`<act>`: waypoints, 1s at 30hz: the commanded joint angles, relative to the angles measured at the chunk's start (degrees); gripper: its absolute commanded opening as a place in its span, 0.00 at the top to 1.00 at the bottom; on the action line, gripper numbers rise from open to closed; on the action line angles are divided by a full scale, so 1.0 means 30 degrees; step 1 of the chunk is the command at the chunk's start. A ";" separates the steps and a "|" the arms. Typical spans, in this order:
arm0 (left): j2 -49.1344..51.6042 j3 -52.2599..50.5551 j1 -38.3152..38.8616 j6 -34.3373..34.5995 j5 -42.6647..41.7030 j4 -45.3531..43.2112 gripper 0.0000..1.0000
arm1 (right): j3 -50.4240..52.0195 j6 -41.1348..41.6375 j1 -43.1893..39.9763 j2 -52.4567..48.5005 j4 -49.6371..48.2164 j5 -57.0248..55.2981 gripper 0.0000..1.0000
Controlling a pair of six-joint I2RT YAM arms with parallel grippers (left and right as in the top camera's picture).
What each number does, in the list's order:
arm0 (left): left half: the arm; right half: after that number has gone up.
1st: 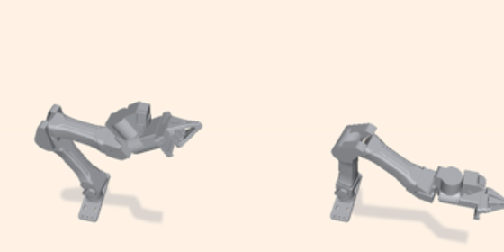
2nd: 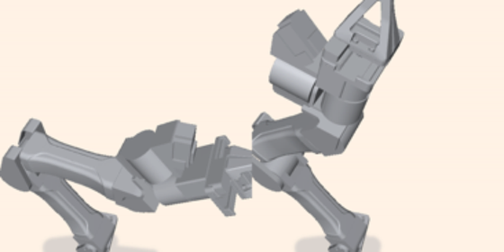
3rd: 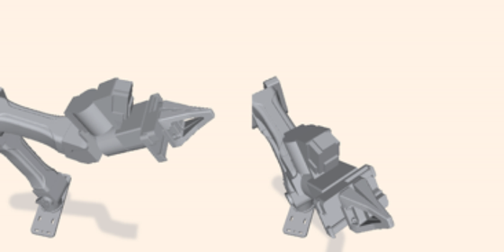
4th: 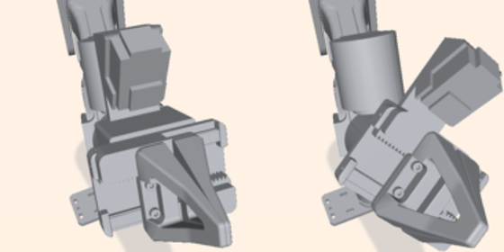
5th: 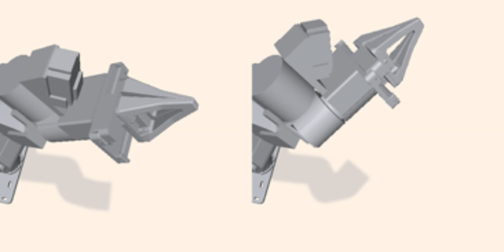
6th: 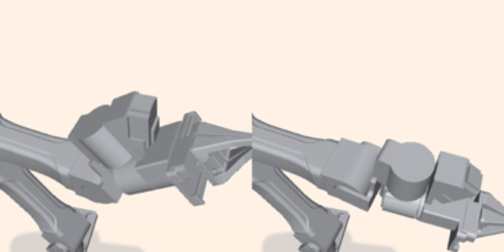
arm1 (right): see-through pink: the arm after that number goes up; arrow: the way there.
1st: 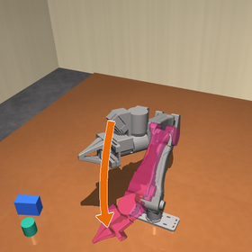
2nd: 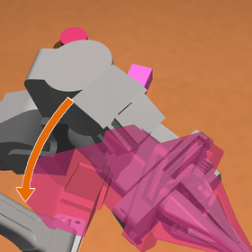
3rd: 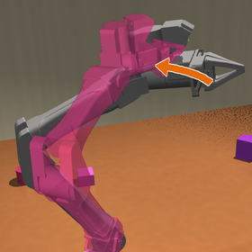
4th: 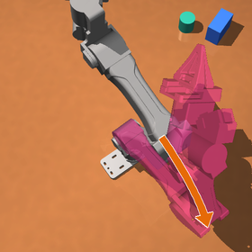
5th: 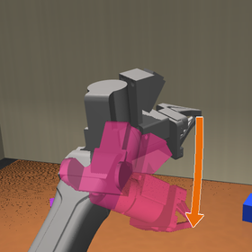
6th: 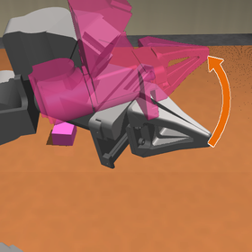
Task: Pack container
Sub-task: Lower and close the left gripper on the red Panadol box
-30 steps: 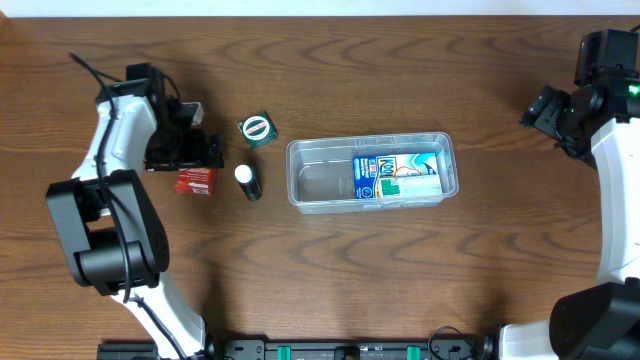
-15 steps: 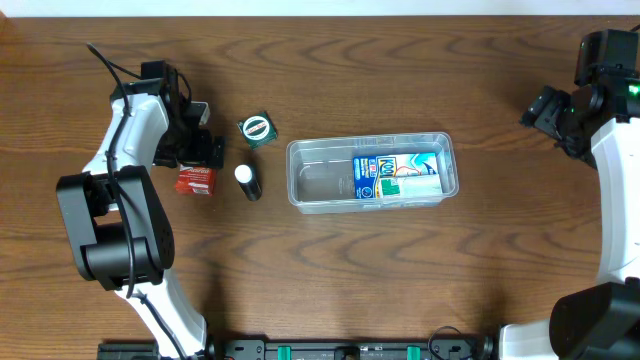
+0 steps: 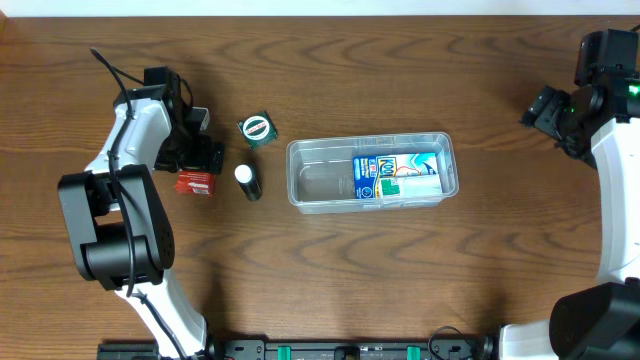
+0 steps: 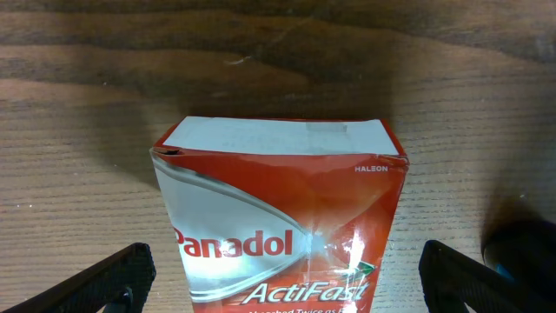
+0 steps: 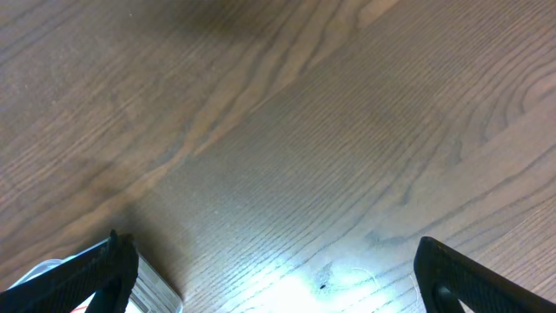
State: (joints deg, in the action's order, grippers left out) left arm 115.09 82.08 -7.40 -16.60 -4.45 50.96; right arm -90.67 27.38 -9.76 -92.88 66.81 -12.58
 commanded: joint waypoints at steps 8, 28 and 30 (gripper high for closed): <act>0.0255 -0.0699 -0.0095 -0.0080 0.0138 -0.0117 0.01 | -0.0036 -0.0073 -0.0117 -0.0022 0.0022 -0.0160 0.01; 0.0255 -0.0750 -0.0058 0.0634 0.0131 -0.0321 0.18 | -0.0036 -0.0080 -0.0117 -0.0022 0.0022 -0.0160 0.01; 0.0255 -0.0801 0.0015 0.0627 0.0138 -0.0321 0.23 | -0.0036 -0.0073 -0.0117 -0.0022 0.0022 -0.0160 0.01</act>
State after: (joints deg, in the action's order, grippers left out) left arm 115.09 80.14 -7.38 -14.83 -4.45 49.87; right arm -90.67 27.40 -9.76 -92.88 66.81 -12.58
